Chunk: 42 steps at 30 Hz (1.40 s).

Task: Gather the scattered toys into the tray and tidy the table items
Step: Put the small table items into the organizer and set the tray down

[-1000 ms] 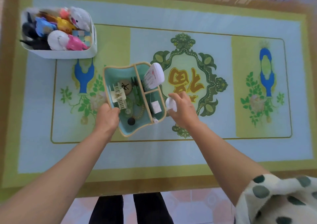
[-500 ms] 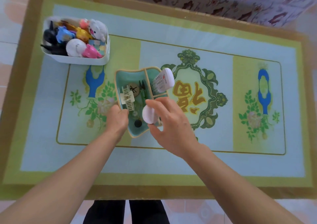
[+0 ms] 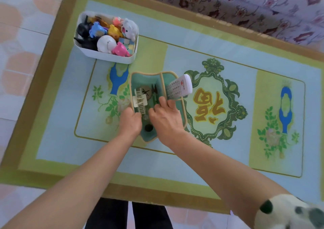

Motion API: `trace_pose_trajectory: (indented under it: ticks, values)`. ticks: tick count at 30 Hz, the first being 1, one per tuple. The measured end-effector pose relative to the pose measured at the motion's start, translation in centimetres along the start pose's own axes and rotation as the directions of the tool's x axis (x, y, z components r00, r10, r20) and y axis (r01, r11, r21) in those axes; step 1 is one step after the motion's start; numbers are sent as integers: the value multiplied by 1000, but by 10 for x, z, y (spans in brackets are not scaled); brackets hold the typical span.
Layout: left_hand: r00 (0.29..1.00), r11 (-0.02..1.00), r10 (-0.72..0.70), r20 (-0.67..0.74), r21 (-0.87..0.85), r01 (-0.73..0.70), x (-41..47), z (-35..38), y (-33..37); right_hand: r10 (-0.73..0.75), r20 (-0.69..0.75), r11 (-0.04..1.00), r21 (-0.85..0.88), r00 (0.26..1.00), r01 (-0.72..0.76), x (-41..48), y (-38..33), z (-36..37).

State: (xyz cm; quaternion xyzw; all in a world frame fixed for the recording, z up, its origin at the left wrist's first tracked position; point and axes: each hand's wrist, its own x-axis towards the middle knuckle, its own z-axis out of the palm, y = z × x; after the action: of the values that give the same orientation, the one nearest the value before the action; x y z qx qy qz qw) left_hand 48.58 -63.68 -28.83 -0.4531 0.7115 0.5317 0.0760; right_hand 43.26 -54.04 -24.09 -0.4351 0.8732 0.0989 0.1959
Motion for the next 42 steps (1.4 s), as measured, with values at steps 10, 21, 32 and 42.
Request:
trace_pose_trajectory:
  ticks: [10,21,32,42]
  values:
    - [1000,999,8,-27,-32,-9,8,-23,-11,22,-344,951,297,939,86,-17,2,-9]
    - [999,997,-26,-36,-73,24,17,-67,-33,418,223,307,878,881,-368,-7,17,-3]
    - [1000,1000,-5,11,-29,5,38,-168,-70,295,285,382,839,912,-386,53,-79,-20]
    - [989,974,120,89,182,-135,85,-290,-103,423,250,330,853,871,-405,97,-207,-22]
